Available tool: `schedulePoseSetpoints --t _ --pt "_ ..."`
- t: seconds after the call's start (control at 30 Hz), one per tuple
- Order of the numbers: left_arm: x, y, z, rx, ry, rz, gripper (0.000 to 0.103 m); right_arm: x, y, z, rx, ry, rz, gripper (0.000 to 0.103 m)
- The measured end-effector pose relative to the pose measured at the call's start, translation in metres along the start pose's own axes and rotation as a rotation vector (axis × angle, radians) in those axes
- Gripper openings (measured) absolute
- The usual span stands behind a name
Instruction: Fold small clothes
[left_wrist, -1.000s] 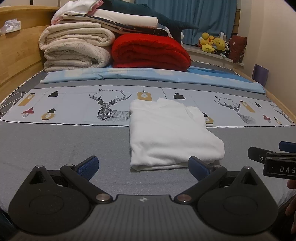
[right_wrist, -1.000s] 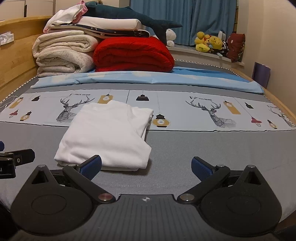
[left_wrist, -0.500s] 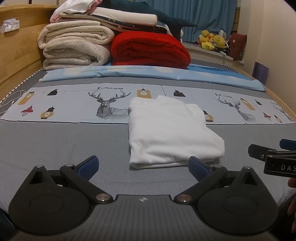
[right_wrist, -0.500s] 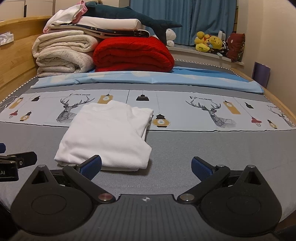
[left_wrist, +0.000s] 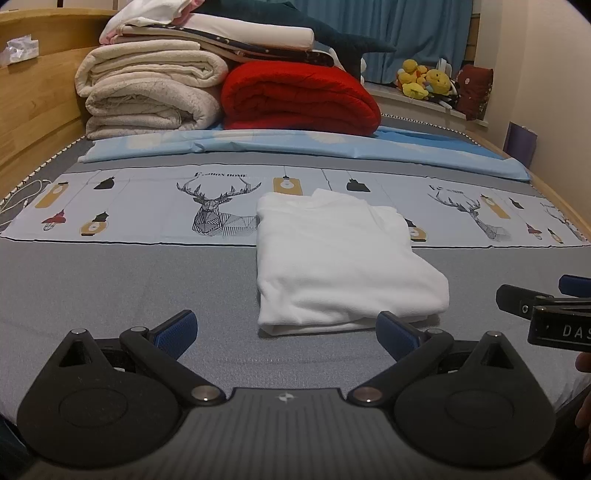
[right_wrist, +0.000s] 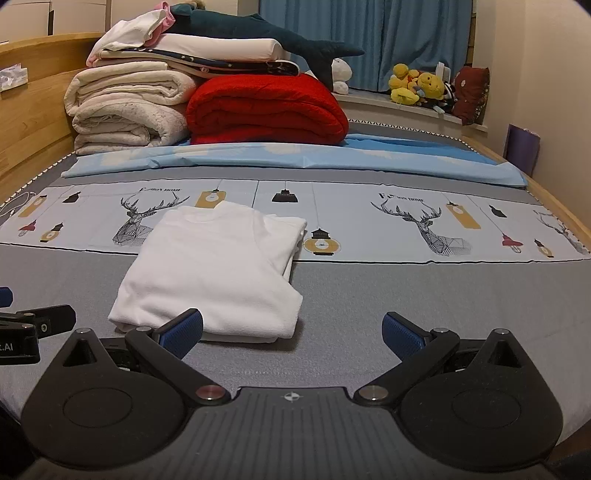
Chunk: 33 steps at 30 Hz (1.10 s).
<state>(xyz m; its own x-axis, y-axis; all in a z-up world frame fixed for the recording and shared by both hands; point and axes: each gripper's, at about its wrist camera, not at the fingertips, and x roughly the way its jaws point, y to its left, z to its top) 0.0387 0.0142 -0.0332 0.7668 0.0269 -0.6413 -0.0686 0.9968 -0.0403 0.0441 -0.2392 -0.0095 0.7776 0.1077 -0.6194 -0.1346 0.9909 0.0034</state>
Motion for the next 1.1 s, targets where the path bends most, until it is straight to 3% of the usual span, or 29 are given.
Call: schedulePoseSetpoints --t 1.1 --pt "-0.0012 -0.0058 -0.0012 0.021 -0.013 -0.015 0.103 0.0005 0.0028 0.0001 -0.003 0.002 0.0 0.102"
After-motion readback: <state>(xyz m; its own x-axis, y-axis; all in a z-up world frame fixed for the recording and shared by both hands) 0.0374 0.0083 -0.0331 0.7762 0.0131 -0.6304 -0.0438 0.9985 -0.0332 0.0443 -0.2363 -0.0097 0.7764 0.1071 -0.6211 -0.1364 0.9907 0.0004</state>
